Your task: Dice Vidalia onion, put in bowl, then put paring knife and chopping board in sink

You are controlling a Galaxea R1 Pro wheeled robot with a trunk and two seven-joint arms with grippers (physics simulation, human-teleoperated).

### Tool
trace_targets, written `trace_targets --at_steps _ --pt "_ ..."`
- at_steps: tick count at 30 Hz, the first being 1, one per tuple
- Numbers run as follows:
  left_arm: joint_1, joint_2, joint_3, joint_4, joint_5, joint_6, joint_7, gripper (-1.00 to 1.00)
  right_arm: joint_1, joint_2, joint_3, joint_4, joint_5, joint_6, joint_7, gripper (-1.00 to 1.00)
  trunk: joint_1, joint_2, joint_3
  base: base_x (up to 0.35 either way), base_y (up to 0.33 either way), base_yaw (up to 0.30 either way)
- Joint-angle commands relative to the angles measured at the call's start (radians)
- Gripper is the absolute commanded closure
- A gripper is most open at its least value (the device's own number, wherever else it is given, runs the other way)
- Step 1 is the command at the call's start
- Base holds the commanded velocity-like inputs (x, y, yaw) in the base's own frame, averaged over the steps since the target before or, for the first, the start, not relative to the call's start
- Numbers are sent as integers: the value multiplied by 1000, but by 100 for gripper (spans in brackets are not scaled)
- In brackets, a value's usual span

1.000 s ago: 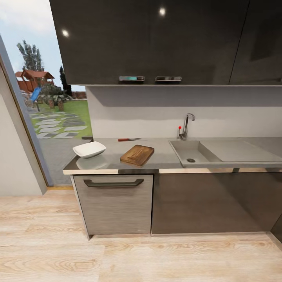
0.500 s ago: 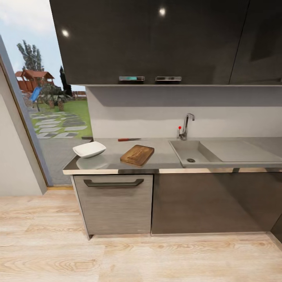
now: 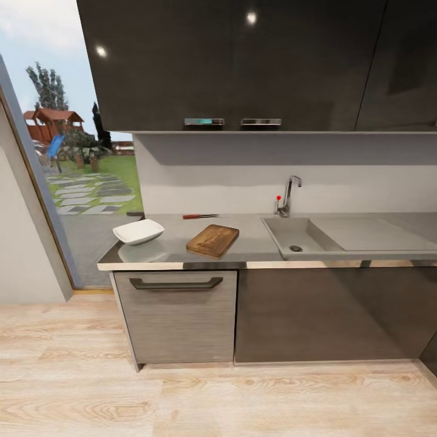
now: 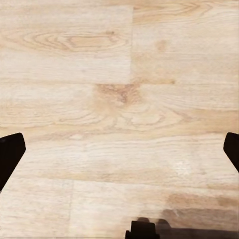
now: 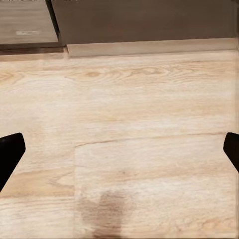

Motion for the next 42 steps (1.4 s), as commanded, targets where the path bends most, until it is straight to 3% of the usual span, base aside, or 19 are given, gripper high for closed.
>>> trace_targets --at_steps 1,3,6,9,12,15,19,24,28,35,39,42 --pt "0 0 0 1 1 -1 2 -100 0 0 0 -2 1 -1 -8 -100 0 0 -1 0 0 0" --pt "1 1 0 7 1 -1 2 -100 -4 0 0 -13 1 0 -28 -100 0 0 -1 0 0 0" --pt "0 2 1 16 0 -1 2 -100 -25 7 0 -76 0 37 -111 -100 0 0 -1 0 0 0" --pt "1 3 1 18 0 -1 1 -100 -50 43 0 -199 1 195 -159 -100 0 0 -1 0 0 0" --pt "0 4 1 18 0 -1 0 -100 -65 61 3 -319 1 310 -171 -100 0 0 -1 0 0 0" --pt "0 4 1 18 0 -1 0 -100 -78 68 15 -386 2 369 -182 -100 0 0 -1 0 0 0" --pt "1 5 1 19 0 -1 0 -100 -120 77 60 -480 2 489 -239 -100 0 0 -1 0 0 0" --pt "0 5 1 19 -1 -1 0 -100 -182 89 117 -548 2 580 -325 -100 0 0 -1 0 0 0" --pt "0 5 0 19 -2 -1 0 -100 -237 100 139 -588 2 676 -357 -100 0 0 -1 0 0 0" --pt "1 5 0 20 -2 -1 0 -100 -327 106 145 -641 2 784 -379 -100 0 0 -1 0 0 0" --pt "1 5 1 20 -2 -1 0 -100 -403 132 147 -671 2 875 -409 -100 0 0 -1 0 0 0" --pt "1 5 1 20 -2 -1 0 -100 -471 139 149 -689 31 934 -448 -100 0 0 -1 0 0 0"
